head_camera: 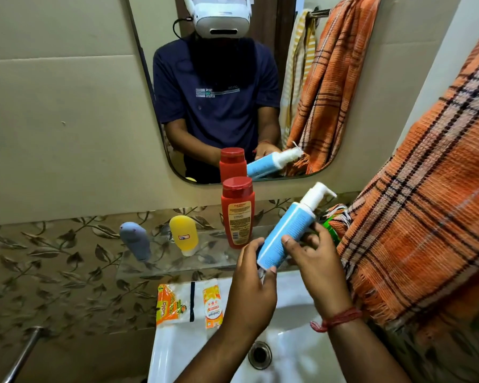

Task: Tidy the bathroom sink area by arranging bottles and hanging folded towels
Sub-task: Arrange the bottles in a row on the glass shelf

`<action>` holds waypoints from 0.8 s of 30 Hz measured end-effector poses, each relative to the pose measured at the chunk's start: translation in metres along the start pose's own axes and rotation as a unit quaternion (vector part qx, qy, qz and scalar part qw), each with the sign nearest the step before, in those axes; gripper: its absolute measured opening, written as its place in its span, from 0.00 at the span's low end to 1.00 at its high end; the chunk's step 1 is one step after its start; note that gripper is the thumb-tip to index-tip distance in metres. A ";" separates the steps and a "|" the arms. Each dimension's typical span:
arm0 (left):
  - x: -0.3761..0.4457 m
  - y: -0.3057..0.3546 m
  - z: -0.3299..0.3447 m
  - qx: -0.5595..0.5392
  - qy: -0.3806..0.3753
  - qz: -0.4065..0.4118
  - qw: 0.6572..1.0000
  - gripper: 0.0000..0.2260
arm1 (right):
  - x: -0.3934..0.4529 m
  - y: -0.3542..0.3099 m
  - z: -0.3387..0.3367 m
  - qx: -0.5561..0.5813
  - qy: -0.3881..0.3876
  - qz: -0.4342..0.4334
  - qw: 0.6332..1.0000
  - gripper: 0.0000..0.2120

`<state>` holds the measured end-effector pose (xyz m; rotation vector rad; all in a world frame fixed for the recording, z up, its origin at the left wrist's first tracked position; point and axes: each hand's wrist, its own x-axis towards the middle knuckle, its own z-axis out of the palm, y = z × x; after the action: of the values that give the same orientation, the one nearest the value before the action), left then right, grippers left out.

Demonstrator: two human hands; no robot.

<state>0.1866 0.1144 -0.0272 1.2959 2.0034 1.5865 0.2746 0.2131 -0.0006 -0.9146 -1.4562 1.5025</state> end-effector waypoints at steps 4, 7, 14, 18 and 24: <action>0.026 0.001 0.010 0.029 -0.034 0.008 0.999 0.26 | 0.016 -0.014 -0.012 -0.147 -0.060 -0.061 0.985 0.27; 0.049 0.006 0.022 0.030 -0.056 -0.001 0.998 0.29 | 0.034 -0.021 -0.014 -0.219 -0.067 -0.096 0.969 0.29; 0.070 0.004 0.041 0.030 -0.104 -0.036 0.993 0.33 | 0.063 -0.025 -0.026 -0.287 -0.077 -0.094 0.950 0.31; 0.072 -0.001 0.041 0.032 -0.121 -0.041 0.991 0.32 | 0.066 -0.016 -0.029 -0.290 -0.081 -0.084 0.950 0.31; 0.073 -0.005 0.040 0.037 -0.133 -0.050 0.989 0.33 | 0.067 -0.011 -0.029 -0.304 -0.083 -0.086 0.945 0.30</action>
<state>0.1711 0.1958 -0.0239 1.3325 1.9417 1.2346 0.2757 0.2855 0.0114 -0.9911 -2.1272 1.0263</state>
